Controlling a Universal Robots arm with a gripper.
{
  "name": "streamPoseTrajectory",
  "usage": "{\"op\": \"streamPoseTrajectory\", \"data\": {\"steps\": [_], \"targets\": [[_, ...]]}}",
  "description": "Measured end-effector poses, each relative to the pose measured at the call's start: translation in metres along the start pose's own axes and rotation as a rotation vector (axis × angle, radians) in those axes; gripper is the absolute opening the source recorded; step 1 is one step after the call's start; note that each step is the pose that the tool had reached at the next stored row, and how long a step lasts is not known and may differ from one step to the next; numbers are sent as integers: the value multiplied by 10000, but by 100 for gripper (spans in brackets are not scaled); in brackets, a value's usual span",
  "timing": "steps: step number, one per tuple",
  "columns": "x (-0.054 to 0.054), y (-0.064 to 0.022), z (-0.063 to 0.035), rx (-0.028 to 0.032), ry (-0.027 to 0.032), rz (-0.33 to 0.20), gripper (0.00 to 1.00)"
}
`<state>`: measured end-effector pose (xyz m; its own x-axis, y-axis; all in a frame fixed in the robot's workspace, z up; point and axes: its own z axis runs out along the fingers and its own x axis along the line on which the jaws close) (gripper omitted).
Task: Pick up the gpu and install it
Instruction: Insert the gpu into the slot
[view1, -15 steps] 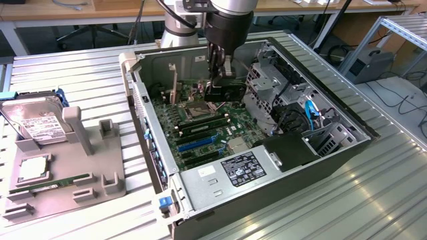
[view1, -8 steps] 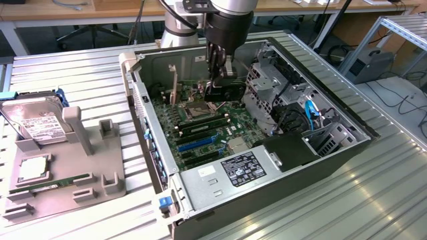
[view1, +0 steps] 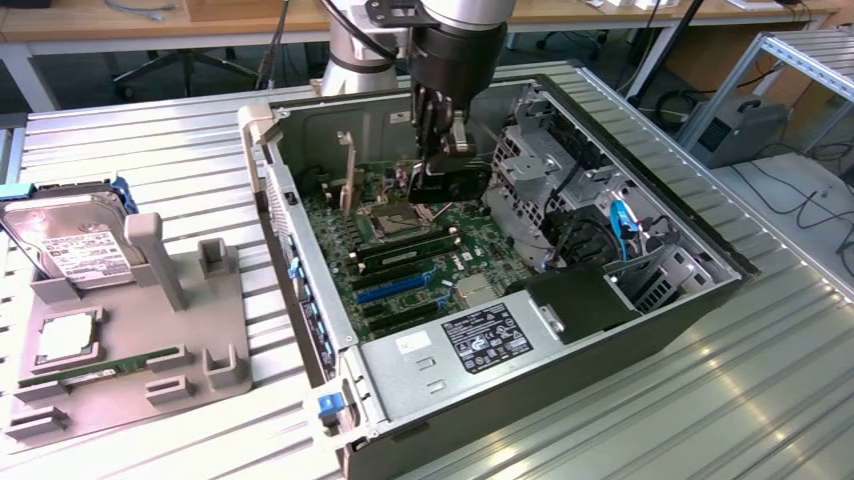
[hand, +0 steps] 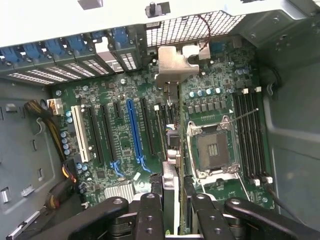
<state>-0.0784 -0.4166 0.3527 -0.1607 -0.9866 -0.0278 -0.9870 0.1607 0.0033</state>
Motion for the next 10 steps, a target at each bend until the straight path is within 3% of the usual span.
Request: {"op": "streamPoseTrajectory", "data": {"steps": [10], "targets": [[0, 0, 0, -14, 1, -491, 27]]}}
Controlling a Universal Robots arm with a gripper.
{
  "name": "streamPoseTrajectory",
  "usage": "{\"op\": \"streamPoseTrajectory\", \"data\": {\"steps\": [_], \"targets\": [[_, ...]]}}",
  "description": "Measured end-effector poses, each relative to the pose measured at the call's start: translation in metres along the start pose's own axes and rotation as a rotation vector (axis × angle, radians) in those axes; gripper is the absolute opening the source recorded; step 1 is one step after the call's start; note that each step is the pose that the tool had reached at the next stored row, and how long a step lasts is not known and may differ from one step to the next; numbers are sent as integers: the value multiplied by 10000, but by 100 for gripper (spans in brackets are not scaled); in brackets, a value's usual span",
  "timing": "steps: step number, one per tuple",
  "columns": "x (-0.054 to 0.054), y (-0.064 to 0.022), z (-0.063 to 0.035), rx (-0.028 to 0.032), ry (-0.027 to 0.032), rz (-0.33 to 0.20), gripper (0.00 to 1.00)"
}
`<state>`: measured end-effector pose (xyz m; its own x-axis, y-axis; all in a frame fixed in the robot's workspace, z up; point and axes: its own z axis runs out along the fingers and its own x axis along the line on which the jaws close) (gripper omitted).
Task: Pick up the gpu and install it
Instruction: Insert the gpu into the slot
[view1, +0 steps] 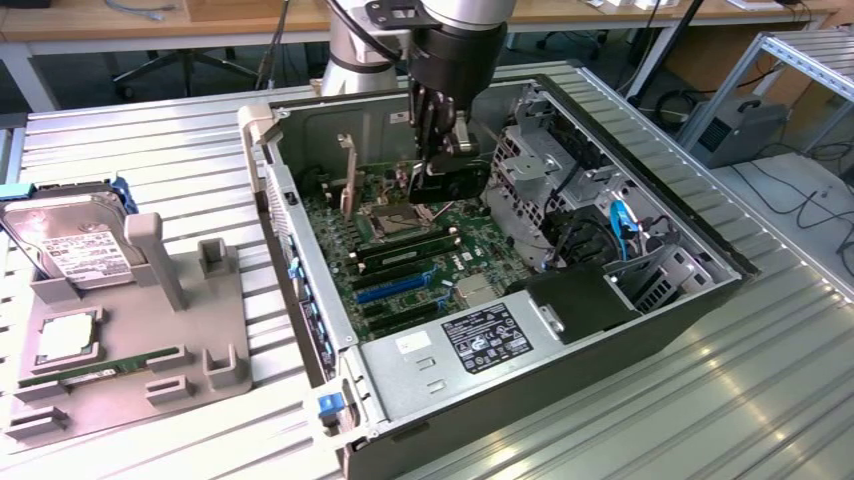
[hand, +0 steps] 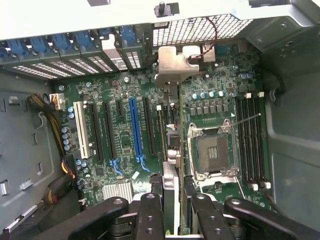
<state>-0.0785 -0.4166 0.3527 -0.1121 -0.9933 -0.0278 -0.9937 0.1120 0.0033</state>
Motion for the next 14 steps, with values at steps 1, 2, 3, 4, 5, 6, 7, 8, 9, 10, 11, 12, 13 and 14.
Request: {"op": "streamPoseTrajectory", "data": {"steps": [1, 2, 3, 4, 5, 6, 7, 8, 9, 10, 11, 12, 13, 14], "targets": [[0, 0, 0, -2, 0, -43, 27], [0, 0, 0, -3, 0, -88, 27], [0, 0, 0, -4, 1, -134, 27], [0, 0, 0, -5, 1, -172, 27], [0, 0, 0, -7, 1, -234, 27], [0, 0, 0, -8, 1, -281, 27], [0, 0, 0, -9, 1, -321, 27], [0, 0, 0, -10, 1, -362, 27], [0, 0, 0, -11, 1, -410, 27], [0, 0, 0, -13, 2, -447, 27], [0, 0, 0, -14, 2, -489, 27], [0, 0, 0, -15, 2, -530, 27], [0, 0, 0, -16, 2, -570, 27], [0, 0, 0, -17, 2, -610, 27]]}}
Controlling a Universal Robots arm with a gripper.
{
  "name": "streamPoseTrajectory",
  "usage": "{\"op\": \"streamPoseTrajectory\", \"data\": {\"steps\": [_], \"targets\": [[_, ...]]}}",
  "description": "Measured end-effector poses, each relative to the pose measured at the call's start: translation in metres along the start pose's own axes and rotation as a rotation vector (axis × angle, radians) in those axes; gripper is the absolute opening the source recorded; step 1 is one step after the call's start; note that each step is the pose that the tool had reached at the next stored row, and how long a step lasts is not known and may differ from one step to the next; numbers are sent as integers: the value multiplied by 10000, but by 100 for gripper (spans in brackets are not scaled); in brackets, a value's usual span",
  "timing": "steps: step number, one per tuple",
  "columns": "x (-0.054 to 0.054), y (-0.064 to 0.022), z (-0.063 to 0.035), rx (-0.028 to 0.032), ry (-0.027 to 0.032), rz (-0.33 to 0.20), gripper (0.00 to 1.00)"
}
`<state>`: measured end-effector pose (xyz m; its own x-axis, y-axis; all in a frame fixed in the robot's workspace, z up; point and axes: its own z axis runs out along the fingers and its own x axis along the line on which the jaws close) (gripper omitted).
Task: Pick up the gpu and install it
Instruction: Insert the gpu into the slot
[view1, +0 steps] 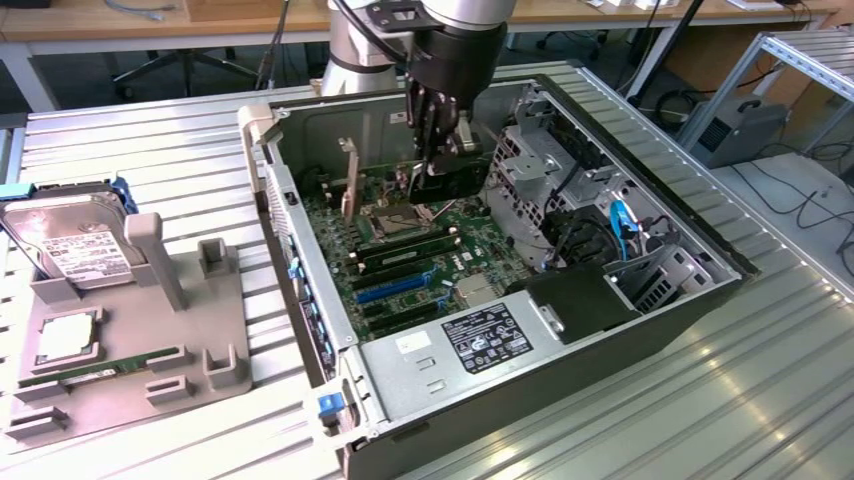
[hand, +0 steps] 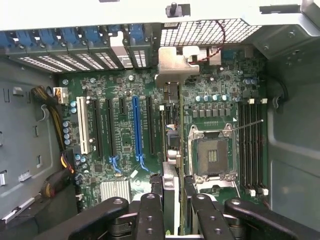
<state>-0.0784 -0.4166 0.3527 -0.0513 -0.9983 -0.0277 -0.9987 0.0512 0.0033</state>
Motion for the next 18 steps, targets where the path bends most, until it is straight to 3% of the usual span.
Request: {"op": "streamPoseTrajectory", "data": {"steps": [18], "targets": [[0, 0, 0, -22, 2, -818, 27]]}}
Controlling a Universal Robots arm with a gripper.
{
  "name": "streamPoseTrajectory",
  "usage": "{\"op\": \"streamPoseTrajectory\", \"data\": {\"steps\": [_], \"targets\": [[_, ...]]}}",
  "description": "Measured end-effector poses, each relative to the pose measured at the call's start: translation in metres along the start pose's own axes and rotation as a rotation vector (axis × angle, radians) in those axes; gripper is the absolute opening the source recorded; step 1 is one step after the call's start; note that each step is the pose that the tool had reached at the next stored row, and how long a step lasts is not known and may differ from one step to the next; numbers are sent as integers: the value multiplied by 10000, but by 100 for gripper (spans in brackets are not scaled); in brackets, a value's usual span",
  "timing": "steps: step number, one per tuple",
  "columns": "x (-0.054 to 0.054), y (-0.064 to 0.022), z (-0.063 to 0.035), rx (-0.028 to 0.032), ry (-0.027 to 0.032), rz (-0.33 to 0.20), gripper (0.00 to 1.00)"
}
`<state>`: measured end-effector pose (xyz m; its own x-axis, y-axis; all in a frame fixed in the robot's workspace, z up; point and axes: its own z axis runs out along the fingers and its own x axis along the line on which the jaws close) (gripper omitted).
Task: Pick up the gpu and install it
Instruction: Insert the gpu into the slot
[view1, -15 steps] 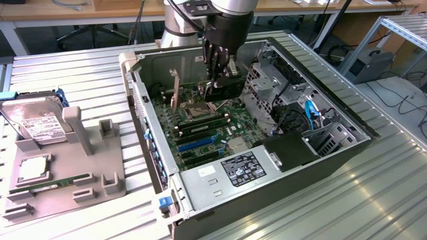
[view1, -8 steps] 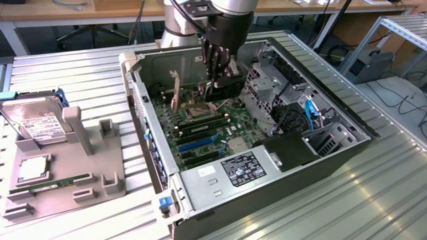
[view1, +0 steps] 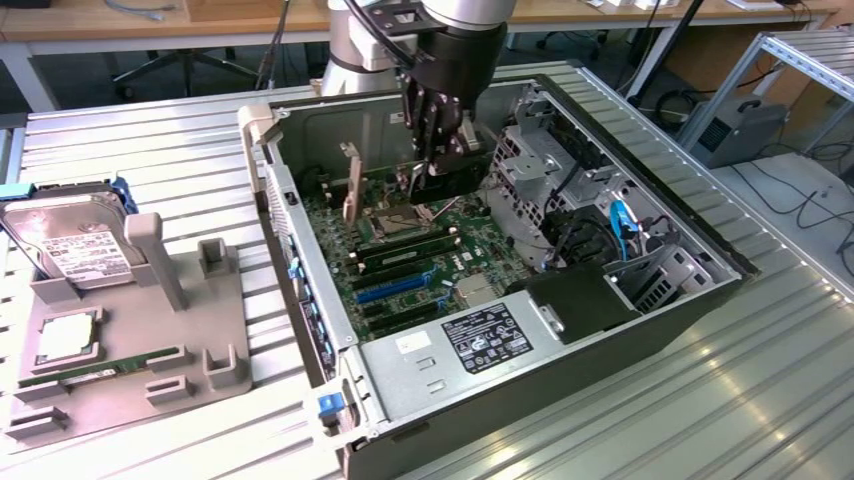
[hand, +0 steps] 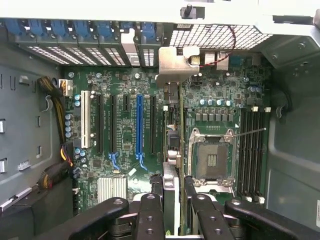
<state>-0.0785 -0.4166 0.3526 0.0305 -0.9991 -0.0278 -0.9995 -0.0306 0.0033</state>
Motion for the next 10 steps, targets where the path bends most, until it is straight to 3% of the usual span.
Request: {"op": "streamPoseTrajectory", "data": {"steps": [10], "targets": [[0, 0, 0, -12, 2, -464, 27]]}}
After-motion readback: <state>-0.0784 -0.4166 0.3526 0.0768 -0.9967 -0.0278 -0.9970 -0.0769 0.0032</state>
